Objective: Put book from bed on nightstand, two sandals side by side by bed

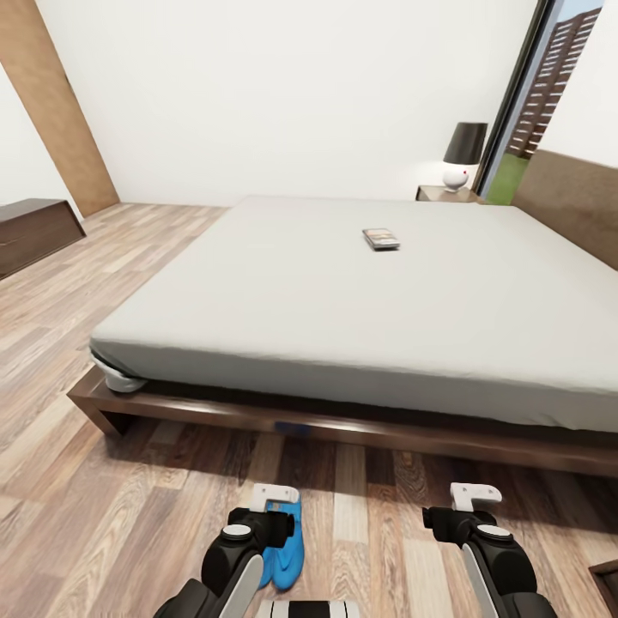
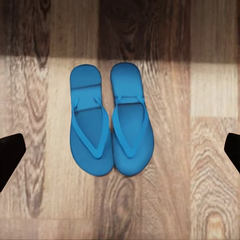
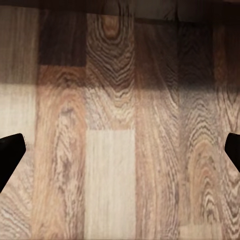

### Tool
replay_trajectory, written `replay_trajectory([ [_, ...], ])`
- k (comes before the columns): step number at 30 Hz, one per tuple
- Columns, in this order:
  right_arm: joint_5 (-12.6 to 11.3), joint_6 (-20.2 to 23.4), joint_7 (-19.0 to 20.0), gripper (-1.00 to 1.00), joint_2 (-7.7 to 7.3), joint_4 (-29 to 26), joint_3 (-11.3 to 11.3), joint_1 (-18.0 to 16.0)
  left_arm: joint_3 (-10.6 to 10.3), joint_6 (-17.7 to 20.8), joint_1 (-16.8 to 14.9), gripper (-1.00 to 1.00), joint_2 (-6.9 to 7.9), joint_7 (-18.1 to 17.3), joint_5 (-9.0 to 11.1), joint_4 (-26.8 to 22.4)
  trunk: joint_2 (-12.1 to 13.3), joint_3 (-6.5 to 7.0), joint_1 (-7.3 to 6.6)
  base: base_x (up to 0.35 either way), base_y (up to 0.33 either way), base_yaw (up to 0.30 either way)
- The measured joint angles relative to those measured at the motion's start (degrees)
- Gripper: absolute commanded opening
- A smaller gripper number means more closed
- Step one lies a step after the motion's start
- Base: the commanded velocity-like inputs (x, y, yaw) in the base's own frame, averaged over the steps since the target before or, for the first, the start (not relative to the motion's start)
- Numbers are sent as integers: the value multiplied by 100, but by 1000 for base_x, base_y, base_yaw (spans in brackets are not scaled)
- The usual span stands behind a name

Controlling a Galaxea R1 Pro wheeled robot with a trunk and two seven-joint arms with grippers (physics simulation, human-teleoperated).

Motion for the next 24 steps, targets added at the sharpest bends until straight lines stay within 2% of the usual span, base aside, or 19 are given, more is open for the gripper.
replay_trajectory([
  [24, -7, 1, 0, 100, 14, 6, 7, 0, 8, -5, 1, 100, 0, -5, 29, -2, 0, -101, 0, 0, 0, 147],
])
